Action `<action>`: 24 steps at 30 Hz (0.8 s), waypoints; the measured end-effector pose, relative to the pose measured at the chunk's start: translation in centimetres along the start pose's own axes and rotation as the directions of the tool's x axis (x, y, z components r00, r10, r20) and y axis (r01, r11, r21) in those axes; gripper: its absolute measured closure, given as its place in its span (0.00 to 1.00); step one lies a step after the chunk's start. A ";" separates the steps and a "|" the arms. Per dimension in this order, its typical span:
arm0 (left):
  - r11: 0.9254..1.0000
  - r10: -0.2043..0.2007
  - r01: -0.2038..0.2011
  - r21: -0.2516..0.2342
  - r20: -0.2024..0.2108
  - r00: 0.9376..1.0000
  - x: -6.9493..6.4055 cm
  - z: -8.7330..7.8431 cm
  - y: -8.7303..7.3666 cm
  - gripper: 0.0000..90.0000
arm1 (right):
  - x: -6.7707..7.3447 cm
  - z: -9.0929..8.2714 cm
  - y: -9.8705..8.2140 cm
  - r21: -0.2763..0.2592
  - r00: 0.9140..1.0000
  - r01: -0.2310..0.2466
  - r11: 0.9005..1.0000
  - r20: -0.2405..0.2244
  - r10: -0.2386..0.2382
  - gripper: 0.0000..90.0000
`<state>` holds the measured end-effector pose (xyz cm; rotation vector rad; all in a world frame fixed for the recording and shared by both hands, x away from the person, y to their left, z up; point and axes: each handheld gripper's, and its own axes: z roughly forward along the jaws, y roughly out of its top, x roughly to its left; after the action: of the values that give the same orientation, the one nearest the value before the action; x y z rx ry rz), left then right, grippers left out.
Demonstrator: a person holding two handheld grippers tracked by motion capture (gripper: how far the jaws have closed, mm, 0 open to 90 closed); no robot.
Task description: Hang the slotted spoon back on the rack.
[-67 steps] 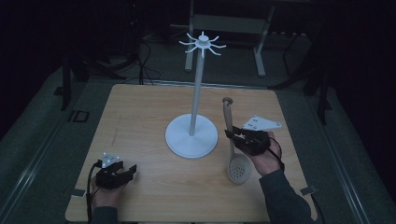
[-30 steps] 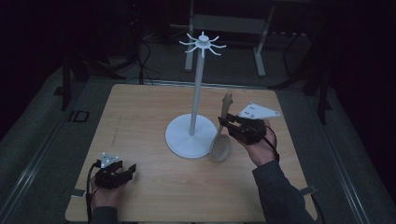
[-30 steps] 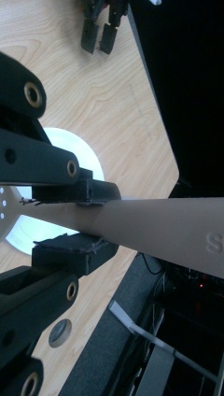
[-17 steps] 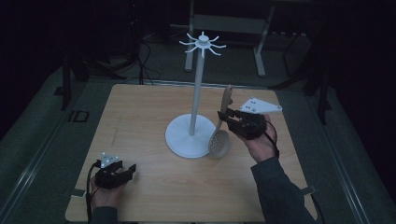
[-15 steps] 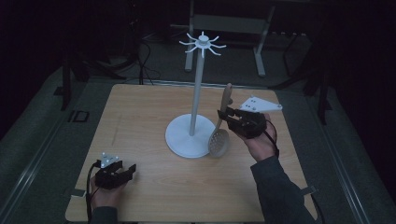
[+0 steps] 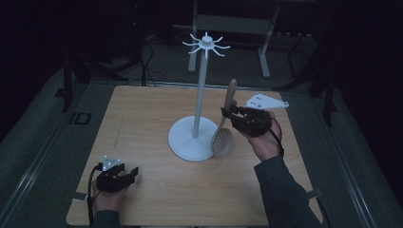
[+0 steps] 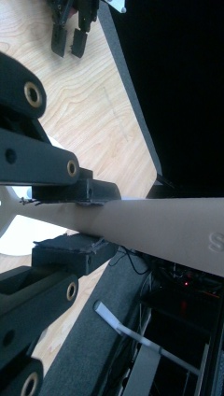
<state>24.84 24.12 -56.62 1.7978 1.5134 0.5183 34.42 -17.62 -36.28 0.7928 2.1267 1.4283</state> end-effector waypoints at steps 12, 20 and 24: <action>1.000 0.001 -0.001 0.001 0.001 1.000 0.0 0.0 0.0 0.44 | -0.3 0.0 1.6 -0.017 1.000 -0.005 1.000 -0.004 0.005 0.82; 1.000 0.001 -0.001 0.002 0.002 1.000 0.0 0.0 0.0 0.44 | -0.5 0.5 2.4 -0.030 1.000 -0.016 0.999 -0.004 0.016 0.82; 1.000 0.003 -0.003 0.002 0.001 1.000 0.0 0.0 0.0 0.44 | -0.5 0.6 2.9 -0.038 1.000 -0.021 0.999 -0.005 0.021 0.82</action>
<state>24.88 24.10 -56.60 1.8023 1.5110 0.5176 35.75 -16.71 -33.76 0.8002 2.0946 1.4781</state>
